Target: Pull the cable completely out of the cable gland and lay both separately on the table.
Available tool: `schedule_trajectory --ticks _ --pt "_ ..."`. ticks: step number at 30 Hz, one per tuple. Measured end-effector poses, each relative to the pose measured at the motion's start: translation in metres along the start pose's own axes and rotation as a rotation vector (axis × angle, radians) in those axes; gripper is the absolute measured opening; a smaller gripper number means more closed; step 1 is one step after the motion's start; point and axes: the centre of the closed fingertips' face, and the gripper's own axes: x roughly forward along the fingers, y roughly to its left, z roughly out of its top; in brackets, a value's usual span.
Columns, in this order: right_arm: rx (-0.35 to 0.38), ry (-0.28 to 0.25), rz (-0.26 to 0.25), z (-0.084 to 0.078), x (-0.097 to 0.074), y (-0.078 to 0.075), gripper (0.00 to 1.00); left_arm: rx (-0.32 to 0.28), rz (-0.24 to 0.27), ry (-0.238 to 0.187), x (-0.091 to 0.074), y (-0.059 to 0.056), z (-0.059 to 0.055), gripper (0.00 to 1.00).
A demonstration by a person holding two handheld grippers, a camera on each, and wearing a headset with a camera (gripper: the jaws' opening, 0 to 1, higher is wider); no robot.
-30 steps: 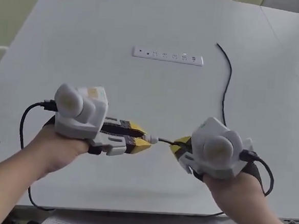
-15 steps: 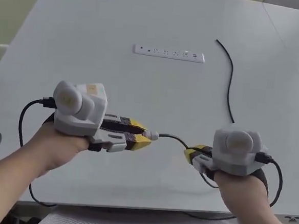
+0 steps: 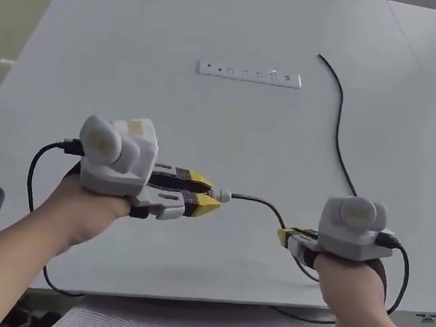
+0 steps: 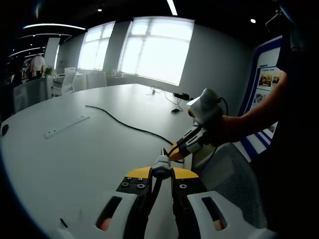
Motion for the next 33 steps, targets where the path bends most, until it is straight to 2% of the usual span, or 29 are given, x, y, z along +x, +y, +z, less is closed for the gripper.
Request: schedule_trajectory --ticks 14,23,27,33 --pt "-0.012 -0.034 0.005 0.004 -0.003 0.002 0.02 0.004 0.004 -0.004 -0.003 0.003 0.0 0.15" --pt "-0.087 -0.056 -0.004 0.008 -0.011 0.004 0.03 -0.001 0.01 -0.005 -0.005 0.005 0.001 0.15" --pt "-0.139 -0.07 0.013 0.013 -0.019 0.013 0.05 -0.003 0.013 -0.004 -0.006 0.006 0.0 0.15" --pt "-0.221 -0.098 0.052 0.03 -0.035 0.037 0.12 -0.004 0.012 -0.001 -0.007 0.006 0.0 0.15"
